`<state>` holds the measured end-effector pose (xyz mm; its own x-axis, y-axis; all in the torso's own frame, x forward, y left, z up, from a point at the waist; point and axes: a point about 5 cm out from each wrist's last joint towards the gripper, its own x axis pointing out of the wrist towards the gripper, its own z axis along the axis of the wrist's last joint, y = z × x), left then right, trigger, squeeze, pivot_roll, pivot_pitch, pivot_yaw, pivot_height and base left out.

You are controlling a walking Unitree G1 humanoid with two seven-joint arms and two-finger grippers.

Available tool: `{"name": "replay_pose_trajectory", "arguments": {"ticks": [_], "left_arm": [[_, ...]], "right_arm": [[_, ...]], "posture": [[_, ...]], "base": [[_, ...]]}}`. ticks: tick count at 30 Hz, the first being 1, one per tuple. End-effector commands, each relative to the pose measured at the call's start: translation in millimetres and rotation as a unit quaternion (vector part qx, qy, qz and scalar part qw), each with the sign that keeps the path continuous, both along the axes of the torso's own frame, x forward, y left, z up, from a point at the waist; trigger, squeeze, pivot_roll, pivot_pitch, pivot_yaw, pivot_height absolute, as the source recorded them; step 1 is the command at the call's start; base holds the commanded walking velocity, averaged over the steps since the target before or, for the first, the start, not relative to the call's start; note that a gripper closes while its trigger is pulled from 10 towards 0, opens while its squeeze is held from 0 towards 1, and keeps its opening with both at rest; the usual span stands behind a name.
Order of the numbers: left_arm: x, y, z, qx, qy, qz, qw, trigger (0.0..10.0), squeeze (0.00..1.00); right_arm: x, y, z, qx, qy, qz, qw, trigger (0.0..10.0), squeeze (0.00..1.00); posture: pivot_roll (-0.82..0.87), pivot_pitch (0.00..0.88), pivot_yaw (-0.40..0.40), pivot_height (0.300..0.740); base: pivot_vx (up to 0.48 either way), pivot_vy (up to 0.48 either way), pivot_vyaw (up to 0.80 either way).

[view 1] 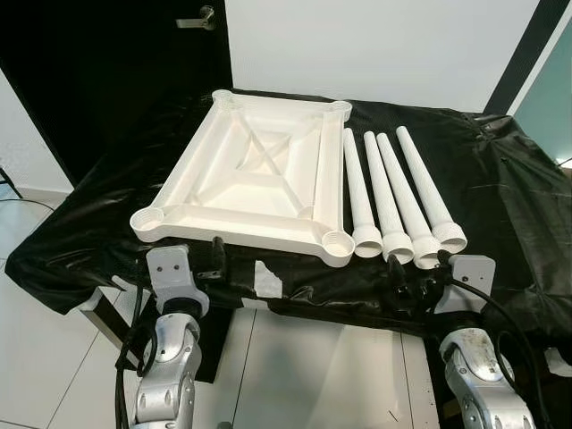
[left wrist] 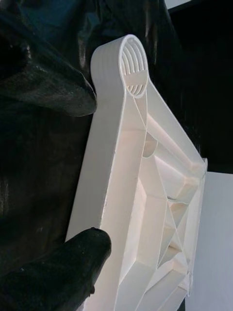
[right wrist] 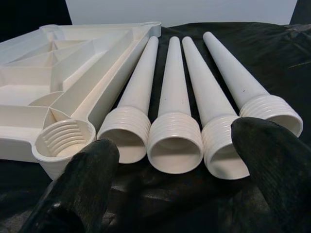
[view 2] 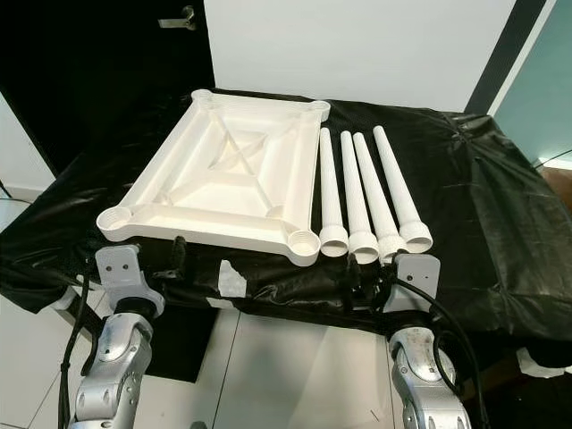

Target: Building children table

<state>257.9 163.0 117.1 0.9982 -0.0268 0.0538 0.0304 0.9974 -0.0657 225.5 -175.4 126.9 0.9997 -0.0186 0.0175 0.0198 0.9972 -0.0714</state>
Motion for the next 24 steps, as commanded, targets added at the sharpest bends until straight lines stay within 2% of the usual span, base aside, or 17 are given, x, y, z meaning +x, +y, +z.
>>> {"name": "replay_pose_trajectory", "arguments": {"ticks": [1, 7, 10, 19, 21, 22, 24], "left_arm": [[-2.5, 0.5, 2, 0.01, -0.007, -0.002, 1.0, 10.0, 0.0], [-5.4, -0.2, 10, 0.016, -0.03, -0.012, 0.999, 10.0, 0.0], [-10.6, -2.8, 19, 0.035, -0.07, -0.036, 0.996, 10.0, 0.0], [-9.7, -4.2, 20, 0.052, -0.081, -0.063, 0.993, 10.0, 0.0], [-6.3, -9.9, 14, 0.073, -0.082, -0.109, 0.988, 10.0, 0.0], [-6.3, -9.9, 14, 0.073, -0.082, -0.109, 0.988, 10.0, 0.0], [-0.9, -10.6, 4, 0.077, -0.066, -0.124, 0.987, 10.0, 0.0]], "right_arm": [[-0.3, 0.0, -4, -0.005, 0.016, 0.003, 1.0, 10.0, 0.0], [-2.1, -0.3, -5, -0.006, 0.025, 0.004, 1.0, 10.0, 0.0], [-3.9, -1.9, -7, -0.01, 0.027, -0.002, 1.0, 10.0, 0.0], [-1.7, 0.3, -7, -0.013, 0.021, -0.007, 1.0, 10.0, 0.0], [8.4, -2.2, -3, -0.025, 0.006, -0.015, 1.0, 10.0, 0.0], [8.4, -2.2, -3, -0.025, 0.006, -0.015, 1.0, 10.0, 0.0], [30.1, -5.9, 3, -0.023, -0.006, -0.036, 0.999, 10.0, 0.0]], "posture": [[0.0, 0.007, -0.053, 0.74], [0.0, 0.008, -0.052, 0.74], [0.01, 0.011, -0.05, 0.74], [0.0, 0.016, -0.042, 0.74], [0.0, 0.027, -0.031, 0.74], [0.0, 0.027, -0.031, 0.74], [-0.02, 0.028, -0.014, 0.74]], "base": [[0.0, 0.0, 0.0], [0.0, 0.0, 0.0], [0.0, 0.0, 0.0], [0.0, 0.0, 0.0], [0.0, 0.0, 0.0], [0.0, 0.0, 0.0], [0.0, 0.0, 0.0]]}}
